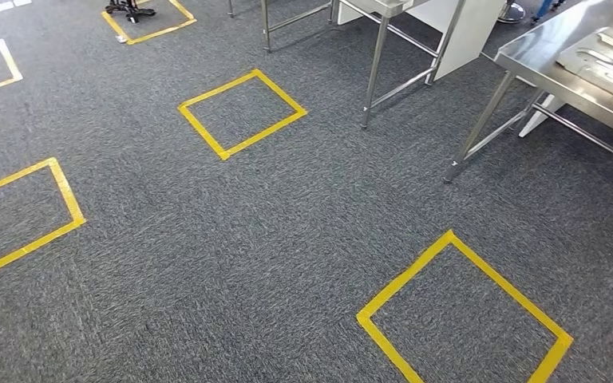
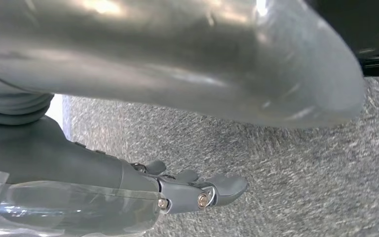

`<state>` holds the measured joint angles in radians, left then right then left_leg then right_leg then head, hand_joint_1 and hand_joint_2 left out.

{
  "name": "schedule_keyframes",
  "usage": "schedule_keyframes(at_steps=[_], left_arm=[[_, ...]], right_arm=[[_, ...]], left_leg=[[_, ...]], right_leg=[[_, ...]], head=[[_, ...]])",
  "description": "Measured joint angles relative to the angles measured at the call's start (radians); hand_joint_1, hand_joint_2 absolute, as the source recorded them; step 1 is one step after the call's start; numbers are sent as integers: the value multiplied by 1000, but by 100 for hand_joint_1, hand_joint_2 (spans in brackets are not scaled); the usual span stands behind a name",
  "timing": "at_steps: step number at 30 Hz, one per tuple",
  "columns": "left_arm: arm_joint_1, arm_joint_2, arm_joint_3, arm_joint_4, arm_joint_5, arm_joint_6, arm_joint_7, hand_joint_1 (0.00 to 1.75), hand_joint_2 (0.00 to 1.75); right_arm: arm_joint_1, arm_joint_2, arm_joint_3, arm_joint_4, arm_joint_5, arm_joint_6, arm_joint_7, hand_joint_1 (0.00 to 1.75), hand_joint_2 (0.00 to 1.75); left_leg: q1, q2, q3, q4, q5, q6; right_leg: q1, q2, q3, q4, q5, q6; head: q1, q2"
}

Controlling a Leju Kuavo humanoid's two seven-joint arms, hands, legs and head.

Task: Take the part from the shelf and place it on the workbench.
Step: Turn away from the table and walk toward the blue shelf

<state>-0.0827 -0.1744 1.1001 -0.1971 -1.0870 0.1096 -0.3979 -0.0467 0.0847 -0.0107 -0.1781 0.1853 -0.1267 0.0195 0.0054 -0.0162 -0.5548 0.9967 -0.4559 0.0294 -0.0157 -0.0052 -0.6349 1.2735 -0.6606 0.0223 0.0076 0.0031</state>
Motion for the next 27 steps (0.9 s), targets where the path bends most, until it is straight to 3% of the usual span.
schedule_keyframes(at_steps=[1, 2, 3, 5, 7, 9, 11, 13, 15, 16, 17, 18, 20, 22, 25, 27], left_arm=[[1, 0, 0, 0, 1, 1, 1, 0, 0], [1, 0, 1, 0, 3, 2, 2, 0, 0], [1, 0, 2, 0, 6, 3, 3, 0, 0], [0, 1, 4, 0, 10, 5, 6, 0, 0], [0, 4, 8, 0, 15, 9, 10, 0, 0], [1, 10, 13, 0, 20, 11, 15, 0, 0], [4, 16, 21, 0, 28, 12, 18, 0, 0], [3, 19, 30, 0, 44, 12, 11, 0, 0], [2, 20, 41, 0, 63, 9, -7, 0, 0], [2, 20, 47, 0, 71, 6, -17, 0, 0], [2, 20, 52, 0, 76, 3, -25, 0, 0], [3, 20, 56, 0, 79, 1, -33, 0, 0], [1, 20, 63, 0, 82, -3, -44, 0, 0], [-2, 20, 69, 0, 84, -6, -52, 0, 0], [0, 21, 76, 0, 89, -13, -60, 0, 0], [0, 24, 78, -1, 89, -14, -63, 0, 0]], right_arm=[[1, 0, 0, 0, 0, 0, 0, 0, 0], [1, 0, 0, 0, 0, 0, 0, 0, 0], [1, 0, 0, 0, -1, 0, -1, 0, 0], [3, 0, 0, 0, -1, 2, -3, 0, 0], [3, 3, 0, 1, -1, -6, -7, 0, 0], [0, 11, 0, 1, 0, -23, -9, 0, 0], [1, 21, 0, 1, 1, -31, -3, 0, 0], [4, 29, 0, 2, 7, -16, 16, 0, 0], [7, 31, 4, 2, 20, 12, 43, 0, 0], [7, 31, 8, 2, 28, 25, 53, 0, 0], [7, 29, 12, 3, 35, 34, 60, 0, 0], [7, 29, 16, 3, 42, 39, 63, 0, 0], [6, 28, 24, 3, 53, 46, 64, 0, 0], [5, 28, 32, 3, 61, 47, 63, 0, 0], [-1, 30, 44, 2, 75, 47, 55, 0, 0], [-4, 31, 54, 2, 93, 45, 48, 0, 0]], left_leg=[[0, -14, 0, 1, 0, 0], [0, -28, 1, 3, -1, -1], [1, -42, 1, 6, -2, -3], [0, -67, -2, 16, -6, -11], [0, -87, -11, 22, -7, -24], [2, -104, -16, 20, -4, -38], [3, -73, -29, 47, -23, -48], [3, -17, -76, 149, -82, -55], [6, 3, -136, 275, -137, -62], [7, 6, -146, 301, -138, -64], [8, 10, -137, 287, -121, -64], [8, 17, -109, 234, -90, -63], [3, 52, -35, 95, -34, -55], [-4, 75, -2, 28, -18, -43], [-4, 50, -2, 16, -14, -26], [1, 31, 5, 2, -4, -13]], right_leg=[[0, 1, -13, 17, 9, 1], [-1, 3, -6, -7, 39, 0], [-3, 11, 16, -64, 80, -1], [-8, 54, 68, -189, 138, -6], [-7, 81, 87, -239, 148, -13], [-4, 63, 89, -244, 150, -23], [-6, 38, 94, -253, 155, -38], [-4, 11, 96, -258, 156, -50], [0, -19, 96, -257, 153, -54], [1, -33, 96, -256, 151, -55], [1, -46, 97, -256, 150, -54], [1, -57, 99, -255, 148, -52], [5, -76, 105, -253, 142, -45], [9, -92, 109, -252, 137, -36], [10, -104, 118, -256, 133, -21], [7, -62, 104, -214, 99, -11]], head=[[0, 0], [0, 0], [0, 0], [0, 0], [-1, 0], [-1, 0], [-4, 0], [-10, 0], [-12, 0], [-12, 0], [-12, 0], [-12, 0], [-12, 0], [-11, 0], [-10, 0], [-6, 0]])
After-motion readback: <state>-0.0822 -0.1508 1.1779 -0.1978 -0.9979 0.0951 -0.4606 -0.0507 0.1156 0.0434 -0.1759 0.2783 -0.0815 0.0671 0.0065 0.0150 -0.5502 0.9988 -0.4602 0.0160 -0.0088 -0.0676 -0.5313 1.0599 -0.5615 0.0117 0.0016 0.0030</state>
